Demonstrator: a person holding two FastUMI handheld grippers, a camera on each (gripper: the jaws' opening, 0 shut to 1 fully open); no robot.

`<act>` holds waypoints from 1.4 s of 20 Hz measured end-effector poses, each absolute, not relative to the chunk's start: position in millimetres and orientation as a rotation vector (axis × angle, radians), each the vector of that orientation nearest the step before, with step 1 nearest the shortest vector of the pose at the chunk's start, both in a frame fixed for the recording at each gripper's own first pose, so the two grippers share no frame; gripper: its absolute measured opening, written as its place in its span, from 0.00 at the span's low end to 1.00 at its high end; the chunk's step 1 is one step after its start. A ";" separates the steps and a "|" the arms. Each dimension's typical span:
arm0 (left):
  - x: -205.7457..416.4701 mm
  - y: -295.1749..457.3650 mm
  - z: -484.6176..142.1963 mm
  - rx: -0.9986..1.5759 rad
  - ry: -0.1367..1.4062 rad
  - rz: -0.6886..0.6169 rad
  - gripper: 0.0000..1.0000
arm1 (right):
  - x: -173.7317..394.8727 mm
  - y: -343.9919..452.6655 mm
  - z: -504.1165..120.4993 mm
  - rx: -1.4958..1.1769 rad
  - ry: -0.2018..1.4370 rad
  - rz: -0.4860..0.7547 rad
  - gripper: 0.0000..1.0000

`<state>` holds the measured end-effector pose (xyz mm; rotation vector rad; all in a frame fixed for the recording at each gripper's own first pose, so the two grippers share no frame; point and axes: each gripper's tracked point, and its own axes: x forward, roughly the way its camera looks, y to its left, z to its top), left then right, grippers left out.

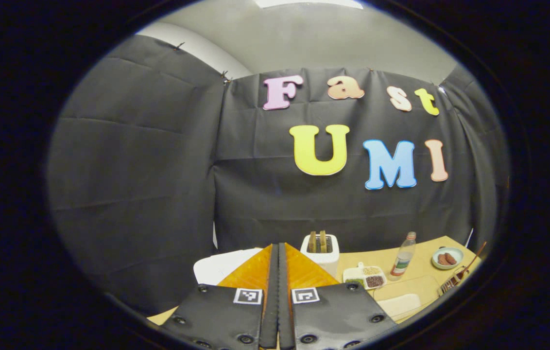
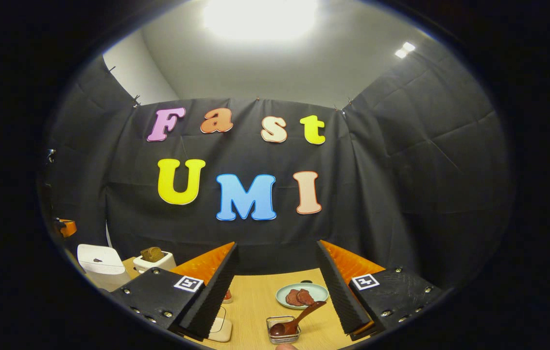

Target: Close the left gripper, press the button to open the rice cooker; take a wooden spoon from the chopstick holder with the right hand, scoop a spoonful of rice and pour it into the rice cooker, then put the wooden spoon back into the chopstick holder.

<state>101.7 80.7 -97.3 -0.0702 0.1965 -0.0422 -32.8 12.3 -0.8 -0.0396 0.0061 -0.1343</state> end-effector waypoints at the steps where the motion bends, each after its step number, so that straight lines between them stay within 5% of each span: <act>1: 108.7 83.0 -109.4 -0.083 0.212 -0.045 0.08 | -34.6 10.9 -1.1 -0.045 0.009 -0.150 0.95; 15: 153.8 84.7 -256.7 -0.137 0.479 -0.112 0.08 | -66.2 17.4 1.2 -0.121 0.023 -0.278 0.95; 23: 148.6 85.1 -250.1 -0.114 0.459 -0.100 0.08 | -64.1 26.5 15.1 -0.124 -0.004 -0.258 0.95; 28: 154.7 100.9 -191.3 -0.099 0.361 -0.060 0.08 | -61.5 21.3 13.8 -0.105 -0.008 -0.233 0.95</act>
